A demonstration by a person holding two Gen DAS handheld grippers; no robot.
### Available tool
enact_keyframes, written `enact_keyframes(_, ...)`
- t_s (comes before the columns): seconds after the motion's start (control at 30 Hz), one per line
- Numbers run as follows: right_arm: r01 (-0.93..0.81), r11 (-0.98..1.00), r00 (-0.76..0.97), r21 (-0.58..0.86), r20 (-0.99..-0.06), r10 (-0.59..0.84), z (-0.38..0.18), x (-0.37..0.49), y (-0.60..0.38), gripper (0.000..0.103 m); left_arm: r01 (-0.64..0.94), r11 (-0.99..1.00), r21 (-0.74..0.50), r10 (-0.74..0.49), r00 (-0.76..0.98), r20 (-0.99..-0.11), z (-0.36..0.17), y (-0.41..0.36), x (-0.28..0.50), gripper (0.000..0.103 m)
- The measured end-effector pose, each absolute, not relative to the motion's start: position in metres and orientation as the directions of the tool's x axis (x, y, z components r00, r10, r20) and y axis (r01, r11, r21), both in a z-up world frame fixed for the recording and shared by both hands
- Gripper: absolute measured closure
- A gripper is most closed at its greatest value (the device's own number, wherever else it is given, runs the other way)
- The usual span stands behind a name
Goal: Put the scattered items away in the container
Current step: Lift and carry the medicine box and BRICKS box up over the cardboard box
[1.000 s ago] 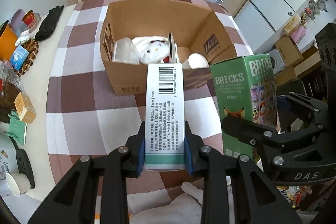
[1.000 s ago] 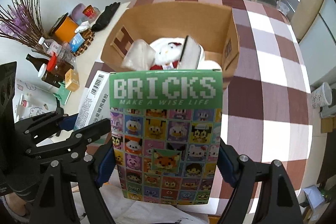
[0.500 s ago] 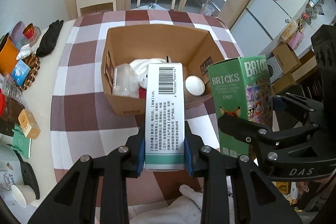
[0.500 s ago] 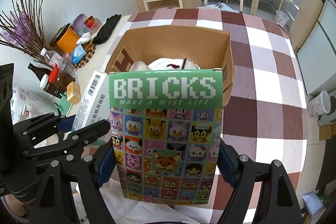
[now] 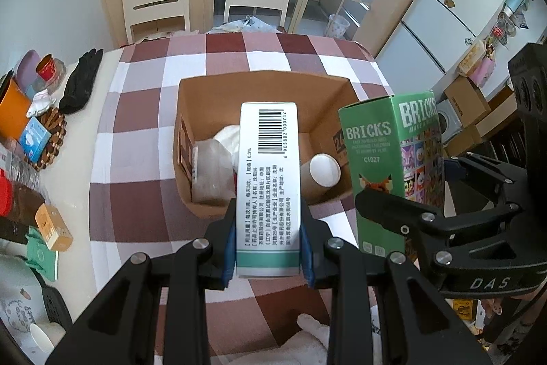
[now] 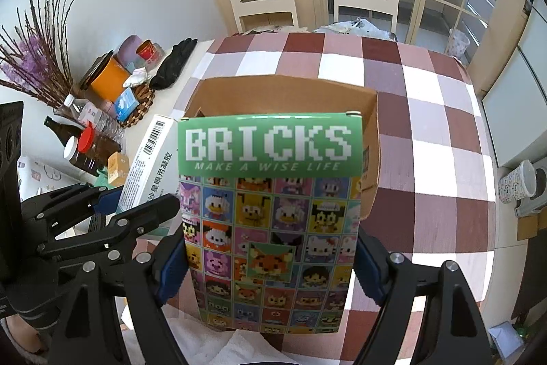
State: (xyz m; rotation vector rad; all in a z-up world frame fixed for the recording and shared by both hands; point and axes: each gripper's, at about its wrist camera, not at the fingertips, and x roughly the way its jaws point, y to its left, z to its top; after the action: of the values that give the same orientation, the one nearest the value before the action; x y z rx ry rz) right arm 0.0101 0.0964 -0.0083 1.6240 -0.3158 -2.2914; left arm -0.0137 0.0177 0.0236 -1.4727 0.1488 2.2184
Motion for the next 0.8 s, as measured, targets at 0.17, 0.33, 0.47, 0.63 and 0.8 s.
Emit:
enact_keyframes(0.17,0.111,-0.929,-0.311,0.354,-0.875,-0.371,-0.009,-0.005,0.099,0.020,-0.446,-0.880,-0.163,0.322,-0.310,-0.895,0.023,0.024,-0.031,0.073)
enact_keyframes(0.33,0.093,-0.931,-0.314,0.354,-0.877,-0.365,-0.011,-0.023,0.102,0.020,-0.453,-0.878,-0.157,0.319,-0.308,-0.897,0.021,0.031,-0.051,0.073)
enact_keyframes(0.47,0.085,-0.931,-0.312,0.355,-0.878,-0.363,-0.014,-0.035,0.103,0.020,-0.451,-0.878,-0.159,0.317,-0.300,-0.900,0.017,0.035,-0.065,0.073)
enact_keyframes(0.63,0.071,-0.931,-0.294,0.358,-0.885,-0.362,-0.025,-0.050,0.103,0.020,-0.442,-0.881,-0.166,0.310,-0.277,-0.910,0.005,0.039,-0.082,0.072)
enact_keyframes(0.8,0.054,-0.930,-0.271,0.363,-0.892,-0.363,-0.037,-0.064,0.102,0.020,-0.437,-0.883,-0.172,0.303,-0.250,-0.920,-0.009,0.042,-0.097,0.072)
